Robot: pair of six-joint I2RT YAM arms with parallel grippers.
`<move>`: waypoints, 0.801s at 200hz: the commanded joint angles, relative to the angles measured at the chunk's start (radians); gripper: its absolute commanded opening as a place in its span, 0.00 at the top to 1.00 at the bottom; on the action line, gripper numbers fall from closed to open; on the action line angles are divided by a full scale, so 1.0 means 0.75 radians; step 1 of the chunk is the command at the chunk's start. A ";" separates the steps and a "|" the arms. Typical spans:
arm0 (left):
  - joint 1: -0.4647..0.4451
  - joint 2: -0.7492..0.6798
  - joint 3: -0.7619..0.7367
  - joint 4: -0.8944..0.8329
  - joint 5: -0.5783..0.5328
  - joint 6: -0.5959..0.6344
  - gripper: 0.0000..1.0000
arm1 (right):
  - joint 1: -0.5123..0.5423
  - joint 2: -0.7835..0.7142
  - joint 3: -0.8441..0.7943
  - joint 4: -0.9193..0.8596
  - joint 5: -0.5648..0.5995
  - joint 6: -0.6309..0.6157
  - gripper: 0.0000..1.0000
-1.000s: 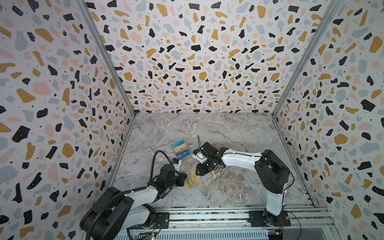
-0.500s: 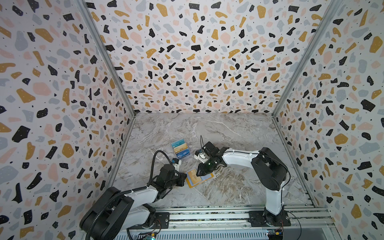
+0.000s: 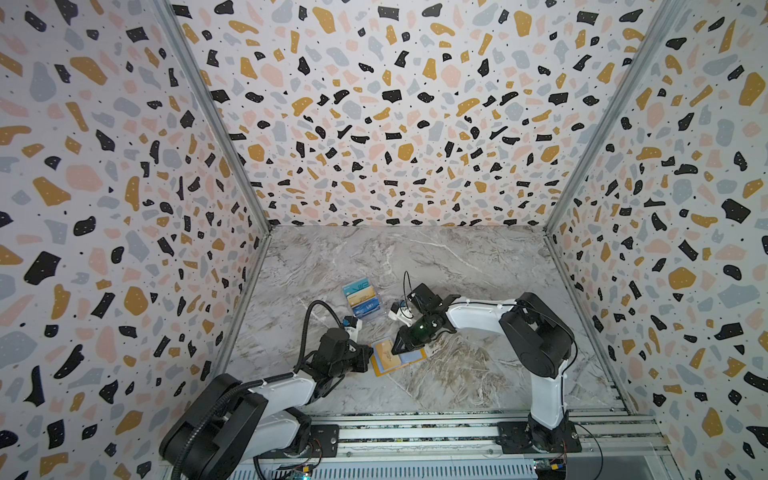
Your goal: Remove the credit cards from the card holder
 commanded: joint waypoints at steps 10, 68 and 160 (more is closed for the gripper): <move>-0.010 0.004 -0.033 -0.032 0.016 -0.004 1.00 | -0.006 0.002 -0.008 0.050 -0.077 0.028 0.75; -0.017 0.006 -0.035 -0.028 0.018 -0.006 1.00 | -0.012 0.006 -0.019 0.117 -0.133 0.072 0.75; -0.028 0.012 -0.039 -0.022 0.016 -0.007 1.00 | -0.006 0.042 -0.038 0.239 -0.228 0.159 0.77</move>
